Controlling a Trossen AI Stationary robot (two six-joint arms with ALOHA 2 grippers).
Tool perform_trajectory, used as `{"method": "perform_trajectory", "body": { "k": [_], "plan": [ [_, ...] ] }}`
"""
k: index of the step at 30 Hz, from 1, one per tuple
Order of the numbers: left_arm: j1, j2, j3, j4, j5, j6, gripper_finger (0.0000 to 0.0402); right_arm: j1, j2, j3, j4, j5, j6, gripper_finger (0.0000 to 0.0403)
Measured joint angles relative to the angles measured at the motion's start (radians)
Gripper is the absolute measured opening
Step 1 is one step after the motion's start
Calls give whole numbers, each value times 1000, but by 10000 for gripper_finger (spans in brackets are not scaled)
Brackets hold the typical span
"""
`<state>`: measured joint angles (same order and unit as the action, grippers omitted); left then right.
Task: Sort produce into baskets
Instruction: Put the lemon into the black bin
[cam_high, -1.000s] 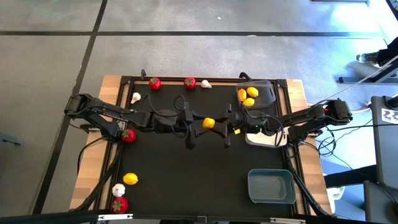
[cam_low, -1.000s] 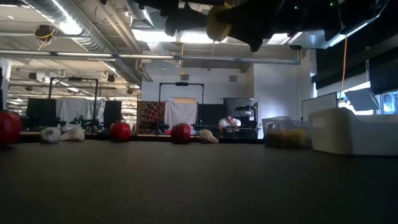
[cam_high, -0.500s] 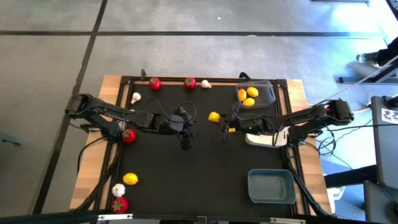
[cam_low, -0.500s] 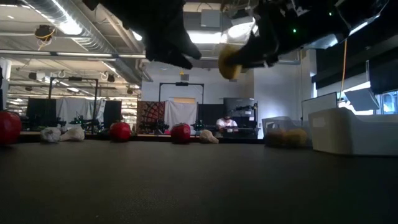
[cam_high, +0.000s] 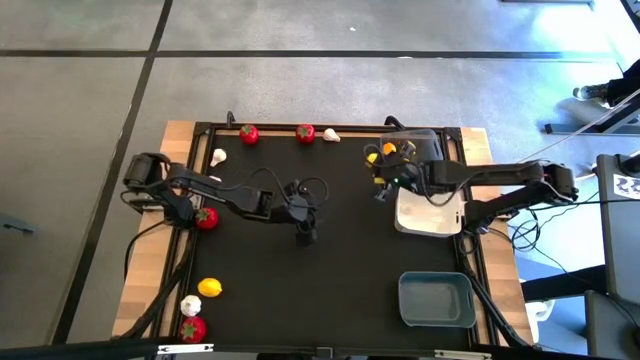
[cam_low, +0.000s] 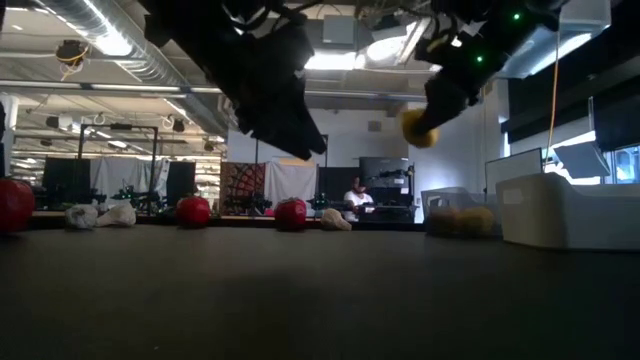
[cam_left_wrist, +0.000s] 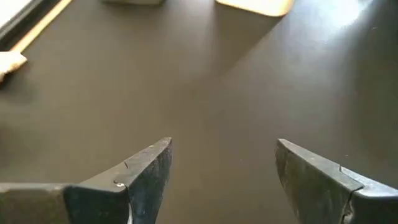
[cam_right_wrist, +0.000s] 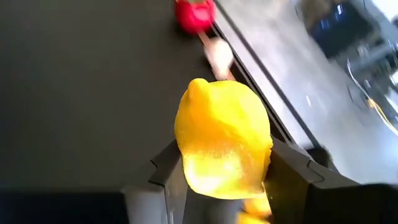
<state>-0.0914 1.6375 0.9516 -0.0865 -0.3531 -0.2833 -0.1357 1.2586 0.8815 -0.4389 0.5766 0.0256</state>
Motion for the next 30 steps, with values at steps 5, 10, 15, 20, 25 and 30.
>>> {"method": "perform_trajectory", "body": {
  "k": [5, 10, 15, 20, 25, 30],
  "plan": [
    [0, 11, 0, 1, 0, -9, 276, -108, 0, 35, -185, 0, 22, 163],
    [0, 9, 0, 1, 0, -8, 276, -245, 0, 35, -303, -54, 40, 163],
    [0, 8, 0, 1, 1, -7, 276, -382, 1, 35, -343, -195, 57, 163],
    [0, 8, 0, 1, 1, -9, 276, -499, 9, 35, -348, -303, 76, 163],
    [0, 7, 0, 1, 1, -9, 276, -570, 9, 35, -349, -352, 83, 163],
    [0, 7, 0, 1, 1, -9, 276, -594, 21, 34, -348, -359, 87, 163]
  ]
}}
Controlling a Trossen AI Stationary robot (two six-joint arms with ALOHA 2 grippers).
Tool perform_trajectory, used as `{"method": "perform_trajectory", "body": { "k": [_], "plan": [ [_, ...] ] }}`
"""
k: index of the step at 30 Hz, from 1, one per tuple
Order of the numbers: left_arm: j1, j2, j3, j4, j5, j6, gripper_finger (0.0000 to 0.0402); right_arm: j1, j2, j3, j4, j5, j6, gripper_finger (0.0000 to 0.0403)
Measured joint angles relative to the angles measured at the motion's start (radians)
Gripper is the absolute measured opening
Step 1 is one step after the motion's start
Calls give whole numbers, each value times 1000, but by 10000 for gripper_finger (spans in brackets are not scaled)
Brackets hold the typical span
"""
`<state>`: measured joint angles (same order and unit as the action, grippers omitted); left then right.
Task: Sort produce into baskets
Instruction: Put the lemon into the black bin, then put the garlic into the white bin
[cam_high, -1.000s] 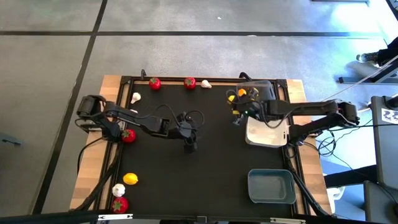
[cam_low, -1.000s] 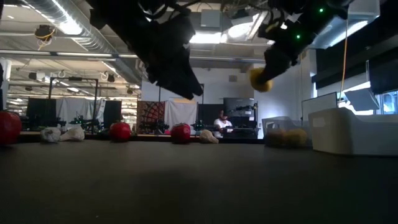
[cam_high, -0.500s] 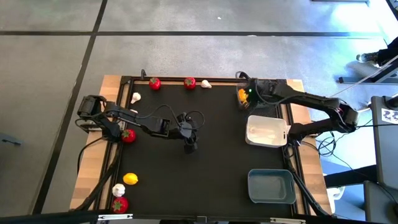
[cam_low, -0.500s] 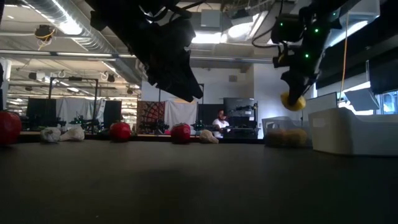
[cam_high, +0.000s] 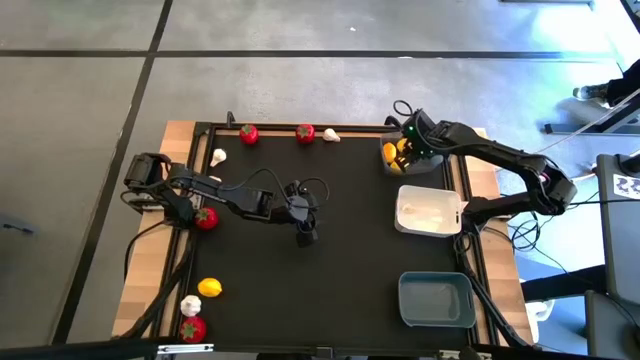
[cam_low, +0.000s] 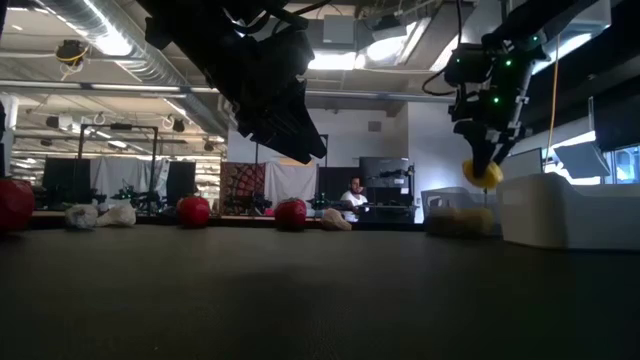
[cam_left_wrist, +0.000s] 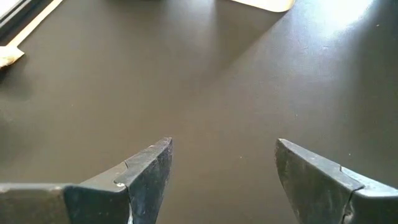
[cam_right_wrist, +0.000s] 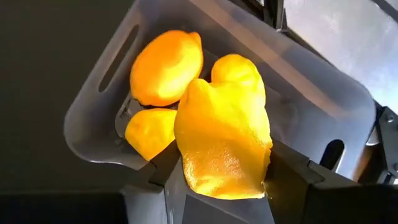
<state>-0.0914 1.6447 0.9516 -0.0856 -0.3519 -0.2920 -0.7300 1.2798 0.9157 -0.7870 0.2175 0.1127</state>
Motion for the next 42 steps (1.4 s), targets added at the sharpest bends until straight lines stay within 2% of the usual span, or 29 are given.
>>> {"method": "perform_trajectory", "body": {
  "k": [15, 29, 32, 38, 42],
  "plan": [
    [0, 0, 0, -9, 0, 1, 276, -26, 162, -1, -27, 35, 29, 163],
    [0, 0, 0, -8, 1, -2, 276, -23, 245, -1, -28, 46, 16, 165],
    [0, 0, 0, -8, 0, -2, 276, -23, 245, -1, -29, 45, 16, 183],
    [0, 0, 0, -8, 0, -10, 276, -23, 245, -1, -36, 45, 10, 255],
    [0, 0, 0, -1, 0, -12, 276, -23, 244, -1, -58, 45, 1, 286]
  ]
}}
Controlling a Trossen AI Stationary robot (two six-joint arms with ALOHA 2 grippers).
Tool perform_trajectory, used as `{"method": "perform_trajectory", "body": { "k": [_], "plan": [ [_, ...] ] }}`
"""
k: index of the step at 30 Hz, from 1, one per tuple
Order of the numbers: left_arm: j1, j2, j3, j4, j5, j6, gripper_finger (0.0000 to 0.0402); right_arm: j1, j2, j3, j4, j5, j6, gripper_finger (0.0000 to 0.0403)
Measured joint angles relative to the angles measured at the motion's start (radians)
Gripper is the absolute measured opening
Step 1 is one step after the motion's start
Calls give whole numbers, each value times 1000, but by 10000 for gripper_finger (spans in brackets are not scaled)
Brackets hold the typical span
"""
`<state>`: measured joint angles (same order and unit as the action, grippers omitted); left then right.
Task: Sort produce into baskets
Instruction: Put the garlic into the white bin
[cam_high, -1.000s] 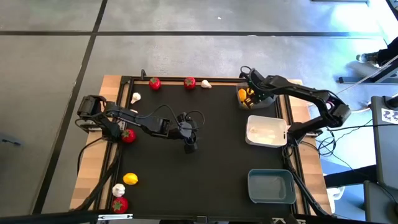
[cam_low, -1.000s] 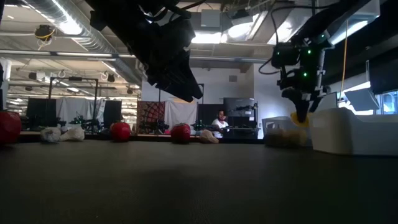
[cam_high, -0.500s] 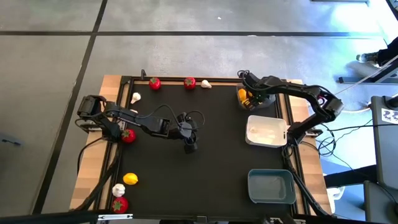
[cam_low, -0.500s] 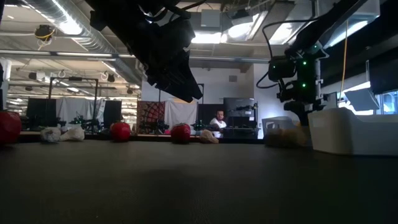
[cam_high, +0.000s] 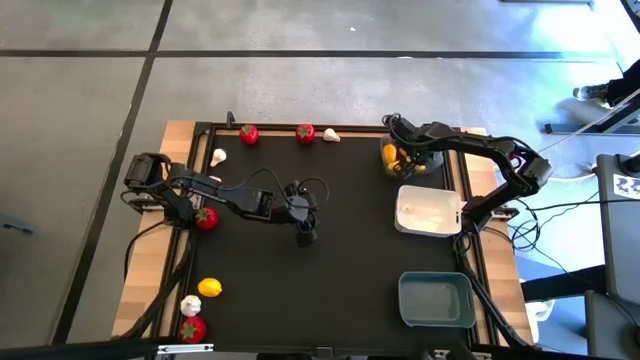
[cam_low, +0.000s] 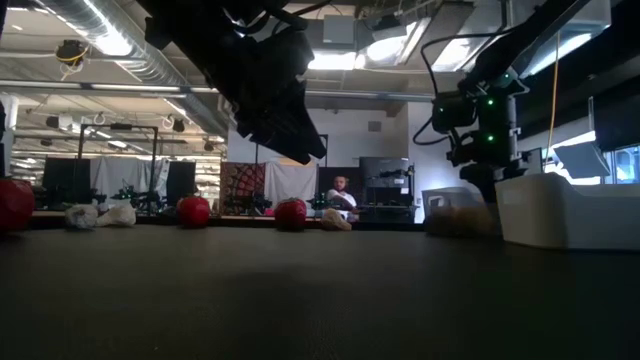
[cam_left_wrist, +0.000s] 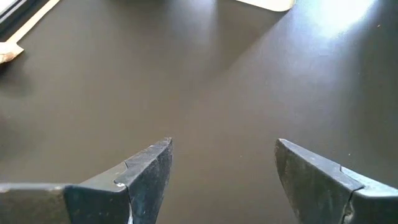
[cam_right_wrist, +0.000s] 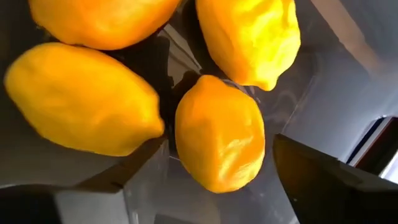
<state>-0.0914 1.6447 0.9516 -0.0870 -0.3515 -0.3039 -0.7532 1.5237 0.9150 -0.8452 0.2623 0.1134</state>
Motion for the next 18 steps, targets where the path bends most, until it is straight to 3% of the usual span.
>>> {"method": "perform_trajectory", "body": {
  "k": [12, 18],
  "plan": [
    [0, 0, 0, 2, 0, 7, 276, 1, -138, 0, -22, 1, -12, 288],
    [0, 0, 0, 19, -1, 18, 276, 1, -250, 0, -13, -103, -13, 287]
  ]
}}
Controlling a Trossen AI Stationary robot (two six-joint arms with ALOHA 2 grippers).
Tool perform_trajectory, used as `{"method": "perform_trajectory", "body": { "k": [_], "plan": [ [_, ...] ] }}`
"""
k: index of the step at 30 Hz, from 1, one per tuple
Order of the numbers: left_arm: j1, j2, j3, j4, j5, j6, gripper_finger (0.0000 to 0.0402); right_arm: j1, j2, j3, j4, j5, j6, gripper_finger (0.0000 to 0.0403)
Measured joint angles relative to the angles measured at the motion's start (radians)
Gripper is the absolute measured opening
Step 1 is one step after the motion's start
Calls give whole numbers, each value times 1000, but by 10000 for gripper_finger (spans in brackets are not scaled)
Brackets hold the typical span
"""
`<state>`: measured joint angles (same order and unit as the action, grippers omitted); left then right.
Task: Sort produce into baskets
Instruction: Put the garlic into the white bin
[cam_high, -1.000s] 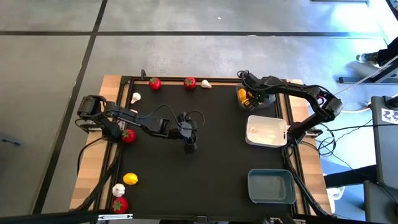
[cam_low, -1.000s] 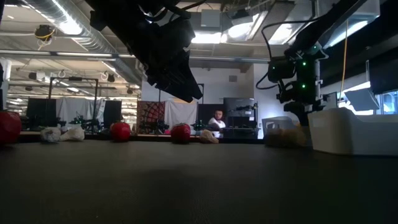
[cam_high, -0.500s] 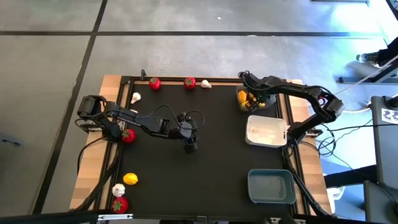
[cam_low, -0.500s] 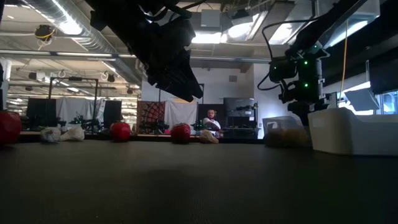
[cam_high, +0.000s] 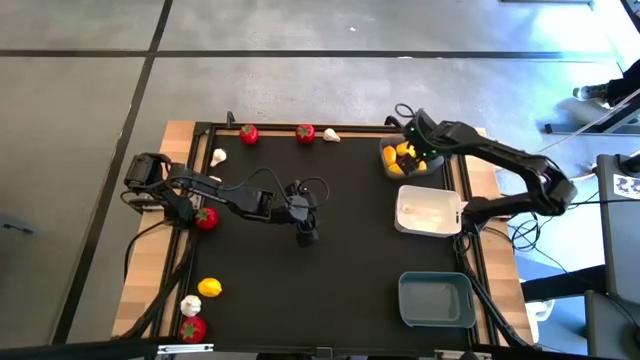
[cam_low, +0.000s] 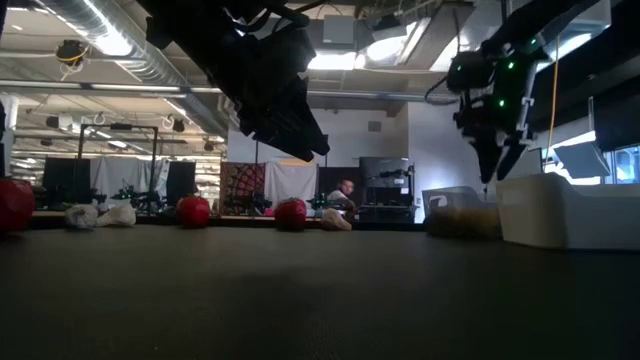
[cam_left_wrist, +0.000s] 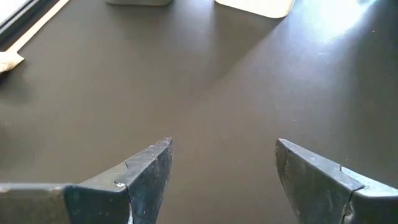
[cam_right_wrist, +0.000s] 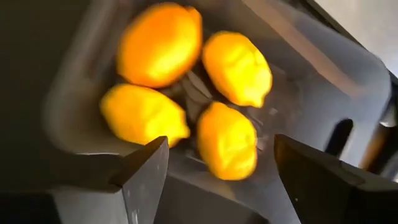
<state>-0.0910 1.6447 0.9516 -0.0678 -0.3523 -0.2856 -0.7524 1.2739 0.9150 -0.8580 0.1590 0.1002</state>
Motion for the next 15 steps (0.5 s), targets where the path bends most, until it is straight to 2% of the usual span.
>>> {"method": "perform_trajectory", "body": {
  "k": [7, 15],
  "plan": [
    [0, 0, 0, 1, 0, -1, 276, 14, -116, 0, 85, -184, 0, 287],
    [0, 0, 0, 1, -1, -1, 276, 130, -150, 0, 254, -197, -30, 287]
  ]
}}
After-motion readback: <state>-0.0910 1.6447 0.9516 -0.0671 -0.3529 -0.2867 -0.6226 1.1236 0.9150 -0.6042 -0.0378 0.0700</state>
